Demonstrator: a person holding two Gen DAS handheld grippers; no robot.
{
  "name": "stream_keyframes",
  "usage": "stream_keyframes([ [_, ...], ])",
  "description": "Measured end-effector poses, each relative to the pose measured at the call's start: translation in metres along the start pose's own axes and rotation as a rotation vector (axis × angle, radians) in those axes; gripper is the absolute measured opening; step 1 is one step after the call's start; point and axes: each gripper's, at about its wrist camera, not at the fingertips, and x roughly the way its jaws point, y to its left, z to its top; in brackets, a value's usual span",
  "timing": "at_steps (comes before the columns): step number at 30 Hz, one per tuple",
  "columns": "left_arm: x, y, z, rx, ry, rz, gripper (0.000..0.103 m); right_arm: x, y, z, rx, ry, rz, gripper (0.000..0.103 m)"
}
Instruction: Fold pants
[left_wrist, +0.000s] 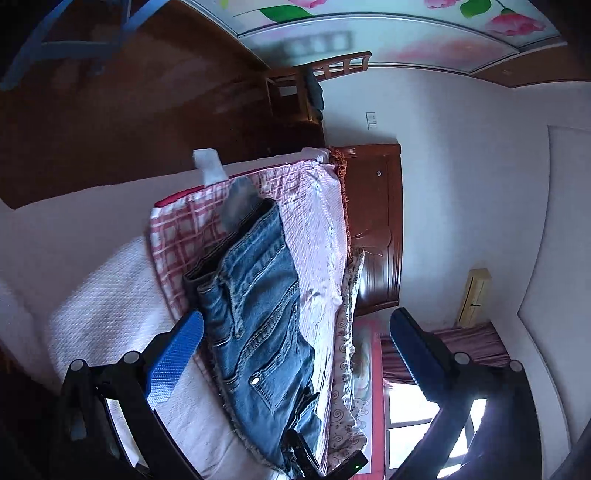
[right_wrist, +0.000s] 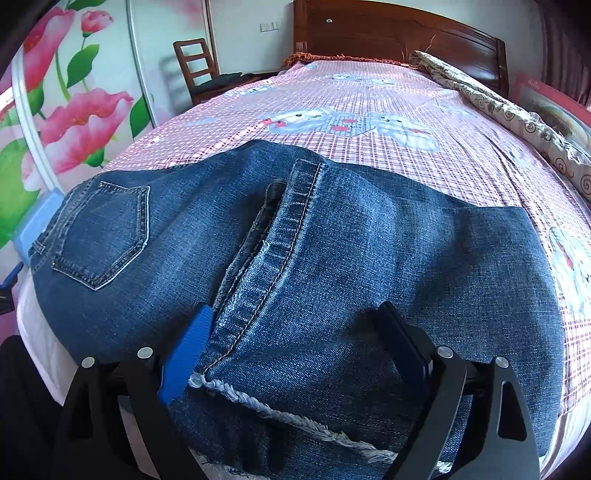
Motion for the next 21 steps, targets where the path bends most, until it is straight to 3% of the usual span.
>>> stream_keyframes([
  [6, 0.029, -0.002, 0.000, 0.018, 0.032, 0.162, 0.101, 0.001, 0.001, 0.001, 0.000, 0.006, -0.003, 0.089],
  [14, 0.043, -0.006, 0.006, 0.019, 0.020, 0.241, 0.101, 0.001, 0.001, 0.001, 0.005, 0.001, -0.006, 0.089],
  [21, 0.061, -0.010, 0.010, -0.076, -0.002, 0.361, 0.101, 0.001, 0.000, 0.001, 0.005, -0.002, -0.004, 0.089],
])
